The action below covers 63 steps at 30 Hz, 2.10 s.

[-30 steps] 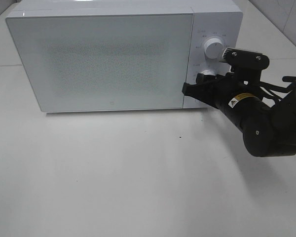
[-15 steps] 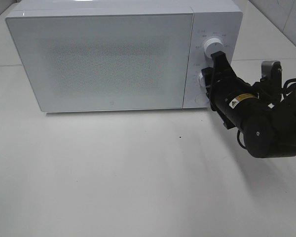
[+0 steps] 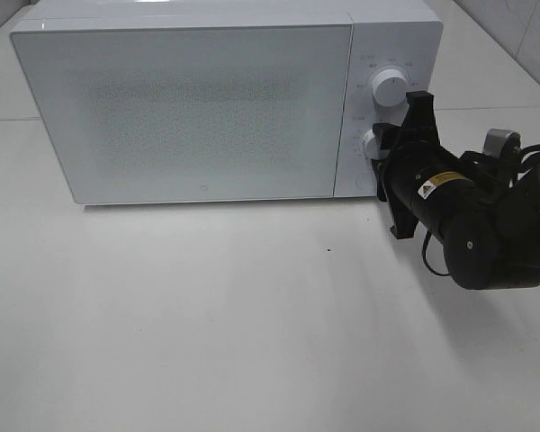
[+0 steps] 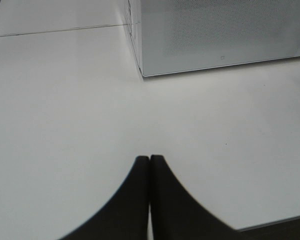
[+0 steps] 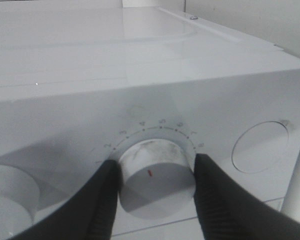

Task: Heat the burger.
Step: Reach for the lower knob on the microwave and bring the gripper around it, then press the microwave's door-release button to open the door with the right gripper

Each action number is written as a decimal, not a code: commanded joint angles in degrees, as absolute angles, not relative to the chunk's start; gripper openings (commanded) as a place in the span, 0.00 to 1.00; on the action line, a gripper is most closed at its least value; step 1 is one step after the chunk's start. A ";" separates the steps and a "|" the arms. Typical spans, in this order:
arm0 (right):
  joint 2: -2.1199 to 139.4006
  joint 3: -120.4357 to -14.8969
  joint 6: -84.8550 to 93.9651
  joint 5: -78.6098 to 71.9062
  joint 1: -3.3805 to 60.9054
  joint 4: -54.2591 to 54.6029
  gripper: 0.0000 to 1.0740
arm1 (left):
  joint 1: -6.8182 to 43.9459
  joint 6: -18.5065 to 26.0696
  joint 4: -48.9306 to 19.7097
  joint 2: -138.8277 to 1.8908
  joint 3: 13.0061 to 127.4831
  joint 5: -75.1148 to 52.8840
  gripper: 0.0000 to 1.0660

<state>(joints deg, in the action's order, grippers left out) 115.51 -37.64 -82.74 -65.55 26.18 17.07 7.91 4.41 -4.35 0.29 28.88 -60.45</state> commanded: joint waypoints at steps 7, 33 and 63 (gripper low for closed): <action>114.76 -37.93 -77.81 -72.48 26.01 15.53 0.61 | 7.79 3.95 -4.41 0.80 28.71 -59.59 0.00; 97.86 -31.63 -32.89 -54.37 25.84 -12.38 0.57 | 7.79 3.95 -4.41 0.80 28.71 -59.59 0.00; 82.22 -54.60 -10.89 40.62 25.67 -14.95 0.51 | 7.79 3.95 -4.41 0.80 28.71 -59.59 0.00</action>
<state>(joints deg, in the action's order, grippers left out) 82.51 -54.03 -12.55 38.67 25.78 -15.30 7.91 4.41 -4.35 0.29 28.88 -60.45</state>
